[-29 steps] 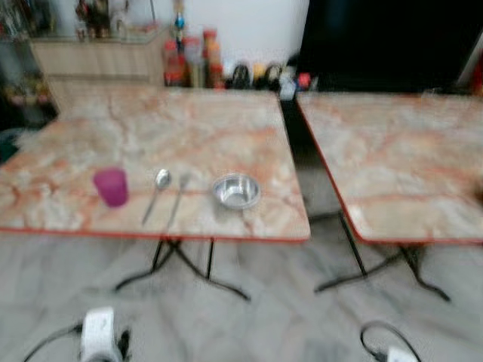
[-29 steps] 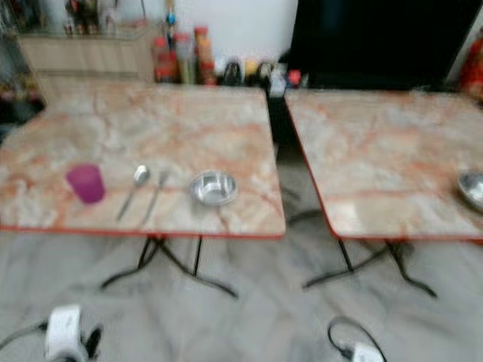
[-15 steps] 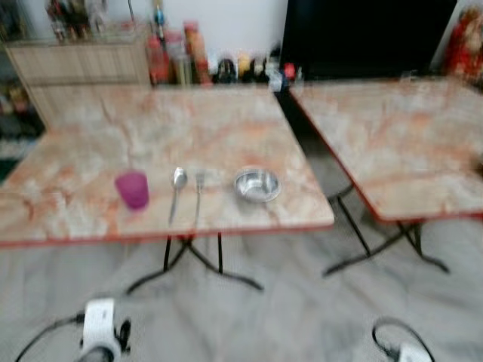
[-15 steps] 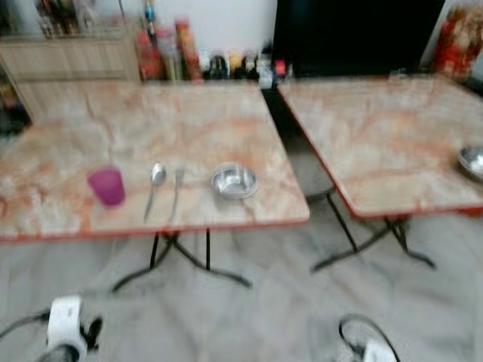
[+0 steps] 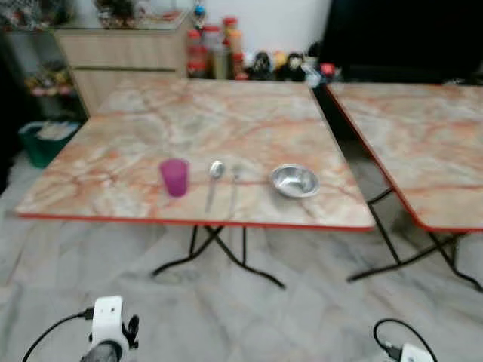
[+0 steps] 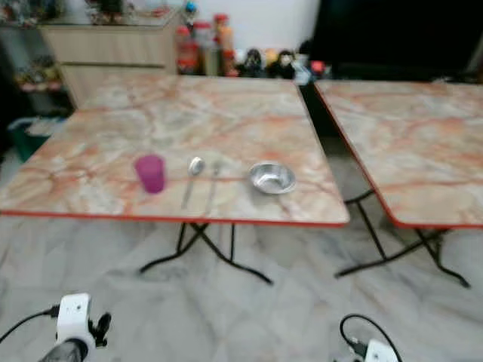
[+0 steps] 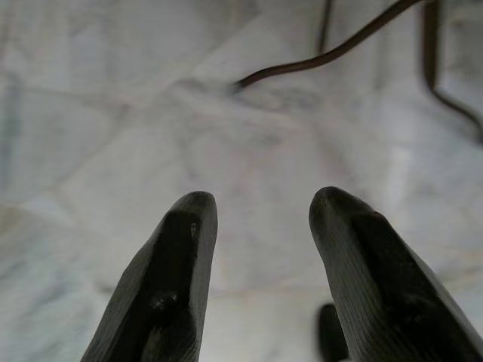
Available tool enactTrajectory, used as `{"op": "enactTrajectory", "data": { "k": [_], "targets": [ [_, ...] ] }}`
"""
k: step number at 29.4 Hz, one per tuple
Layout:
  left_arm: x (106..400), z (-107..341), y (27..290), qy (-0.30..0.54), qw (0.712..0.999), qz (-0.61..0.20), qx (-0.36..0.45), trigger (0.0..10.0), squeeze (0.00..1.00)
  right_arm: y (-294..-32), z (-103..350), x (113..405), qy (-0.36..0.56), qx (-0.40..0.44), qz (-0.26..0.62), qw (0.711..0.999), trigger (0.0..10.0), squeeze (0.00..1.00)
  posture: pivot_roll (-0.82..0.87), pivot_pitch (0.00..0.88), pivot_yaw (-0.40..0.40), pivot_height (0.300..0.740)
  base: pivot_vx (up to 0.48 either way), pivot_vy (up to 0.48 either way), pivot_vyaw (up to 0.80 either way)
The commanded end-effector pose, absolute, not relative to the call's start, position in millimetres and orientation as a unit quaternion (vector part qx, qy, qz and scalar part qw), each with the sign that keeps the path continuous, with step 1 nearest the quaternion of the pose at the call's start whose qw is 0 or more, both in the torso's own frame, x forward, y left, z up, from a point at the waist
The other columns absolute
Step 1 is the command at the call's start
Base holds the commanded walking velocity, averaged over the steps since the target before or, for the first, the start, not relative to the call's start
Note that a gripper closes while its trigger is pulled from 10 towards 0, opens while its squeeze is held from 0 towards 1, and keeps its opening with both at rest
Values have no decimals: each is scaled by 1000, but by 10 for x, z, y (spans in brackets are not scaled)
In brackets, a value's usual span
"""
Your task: Setting the table
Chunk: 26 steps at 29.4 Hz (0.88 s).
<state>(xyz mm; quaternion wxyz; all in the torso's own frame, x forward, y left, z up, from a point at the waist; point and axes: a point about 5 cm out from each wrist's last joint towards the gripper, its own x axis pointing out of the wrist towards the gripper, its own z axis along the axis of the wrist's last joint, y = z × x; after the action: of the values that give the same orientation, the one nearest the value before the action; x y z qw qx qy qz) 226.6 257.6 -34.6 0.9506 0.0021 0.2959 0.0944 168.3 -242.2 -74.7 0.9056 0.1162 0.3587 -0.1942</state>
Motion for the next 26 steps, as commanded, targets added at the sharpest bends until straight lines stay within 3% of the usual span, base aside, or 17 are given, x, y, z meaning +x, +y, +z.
{"op": "enactTrajectory", "data": {
  "k": [1, 5, 18, 26],
  "targets": [
    [2279, -359, 2528, 301, 950, 86, 4, 10000, 0, -2494, -762, 1600, 362, 117, -209, 901, 10000, 0, -12, 66, -13, 740, 0, 461, 0],
    [2281, -354, 2534, 299, 950, 87, 9, 10000, 0, -2499, -757, 1608, 363, 112, -206, 902, 10000, 0, -10, 64, -14, 740, 0, 369, 0],
    [2321, -328, 2508, 289, 954, 77, 7, 10000, 0, -2478, -745, 1647, 355, 121, -209, 903, 10000, 0, -5, 56, -6, 740, 0, 0, 0],
    [2303, -331, 2529, 291, 953, 79, 11, 10000, 0, -2445, -763, 1627, 360, 122, -206, 902, 10000, 0, 5, 56, -2, 740, 277, 0, 0]
  ]
}}
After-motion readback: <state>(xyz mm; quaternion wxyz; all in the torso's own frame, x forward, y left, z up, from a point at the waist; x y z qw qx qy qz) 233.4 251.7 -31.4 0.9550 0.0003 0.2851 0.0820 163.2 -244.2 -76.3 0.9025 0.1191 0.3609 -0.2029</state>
